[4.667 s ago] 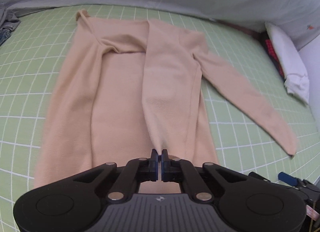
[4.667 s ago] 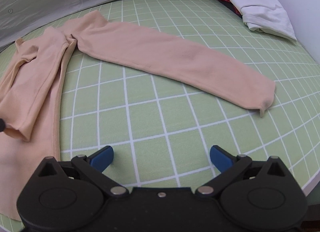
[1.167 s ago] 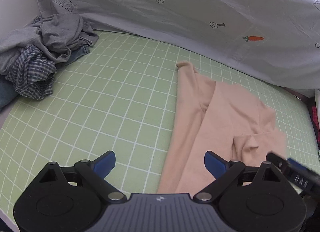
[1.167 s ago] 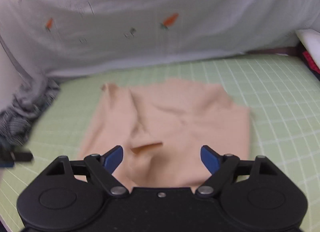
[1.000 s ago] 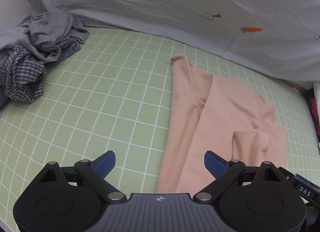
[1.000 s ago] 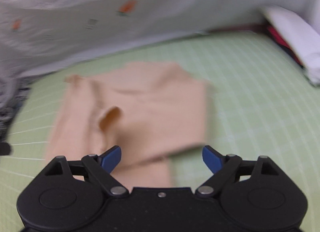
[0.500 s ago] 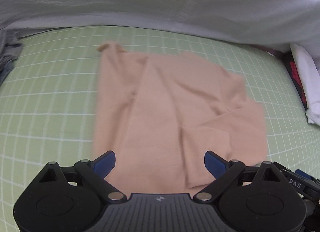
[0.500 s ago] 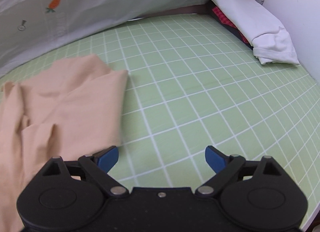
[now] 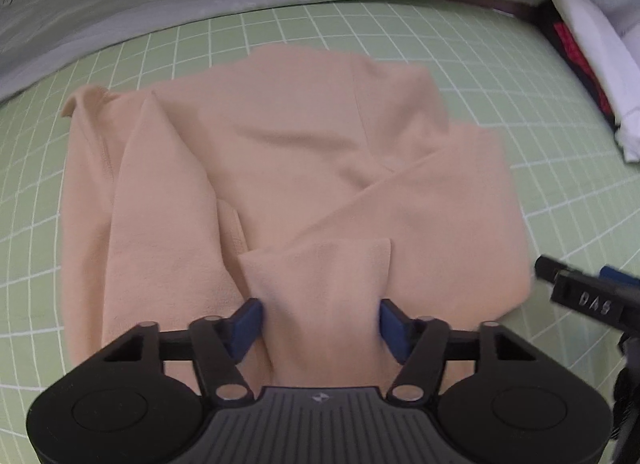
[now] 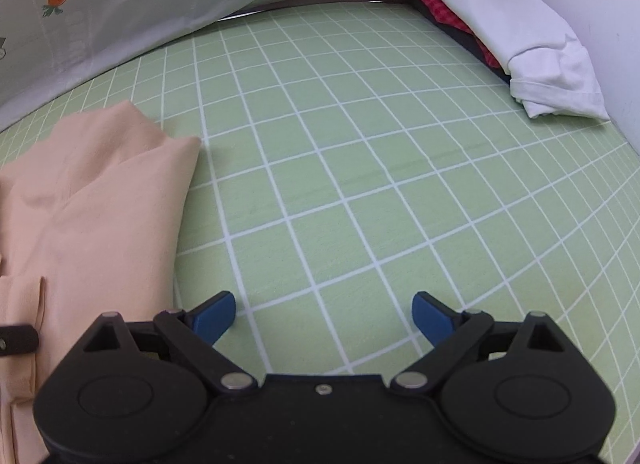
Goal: Fold clothes
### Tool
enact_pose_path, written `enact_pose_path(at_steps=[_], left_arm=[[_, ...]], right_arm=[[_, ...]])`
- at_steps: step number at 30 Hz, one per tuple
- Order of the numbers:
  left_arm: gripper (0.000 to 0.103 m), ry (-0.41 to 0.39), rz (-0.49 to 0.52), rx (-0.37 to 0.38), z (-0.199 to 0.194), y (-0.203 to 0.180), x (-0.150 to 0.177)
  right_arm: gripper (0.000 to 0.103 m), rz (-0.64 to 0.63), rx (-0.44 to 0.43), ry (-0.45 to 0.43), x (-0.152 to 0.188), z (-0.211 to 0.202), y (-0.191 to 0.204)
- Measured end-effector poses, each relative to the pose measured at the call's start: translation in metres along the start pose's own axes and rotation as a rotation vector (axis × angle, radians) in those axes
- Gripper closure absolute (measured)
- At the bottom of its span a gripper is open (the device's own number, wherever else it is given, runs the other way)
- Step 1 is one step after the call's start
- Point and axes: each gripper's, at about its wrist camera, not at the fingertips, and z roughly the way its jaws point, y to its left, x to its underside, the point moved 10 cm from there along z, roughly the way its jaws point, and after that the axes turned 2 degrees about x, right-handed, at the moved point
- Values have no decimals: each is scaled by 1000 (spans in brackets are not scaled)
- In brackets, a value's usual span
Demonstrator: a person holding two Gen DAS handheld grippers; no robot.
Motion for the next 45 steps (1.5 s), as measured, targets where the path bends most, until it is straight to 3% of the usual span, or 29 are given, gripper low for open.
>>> enact_pose_path(at_steps=[1,3,7,11,16,19,24,28,31,34,35,36,41,45], left_arm=[[57,-10,14,-12,0,0,0],[91,-29,19,-31,-4,6,0],[91,-80,-48,9,-23,22,-4],[91,-191,-78,27,-61,36,-15],[91,-322,-225,59,-114,84,-23],[92,-383,-305,29,-137,134,-31],[92,-481,-483,-104,-169,251,-30],[92,-510,-647,-182,-172,332,-12],[80,-455,-705,-249,-155,359,4],[43,-409,-705,-251,-142,358,18],[23,-401,-690,-248,-141,352,22],[16,-395,-670,-247,-138,344,26],[13,-315,-602,-174,-127,287,43],[11,-303,-553,-127,-135,238,56]], right_arm=[[7,0,0,-3,0,0,0],[7,-5,6,-9,0,-1,1],[7,-16,14,-9,2,-4,4],[7,-52,17,-16,7,-12,14],[7,-111,6,-43,11,-30,33],[7,-145,5,-55,16,-40,46],[7,-192,7,-62,27,-54,65],[7,-234,30,-69,32,-66,75],[7,-255,41,-72,36,-74,82],[6,-277,31,-90,39,-83,89],[4,-284,23,-98,39,-85,92],[2,-292,11,-106,40,-88,95],[0,-304,-72,-108,47,-95,107],[0,-299,-126,-126,58,-106,108]])
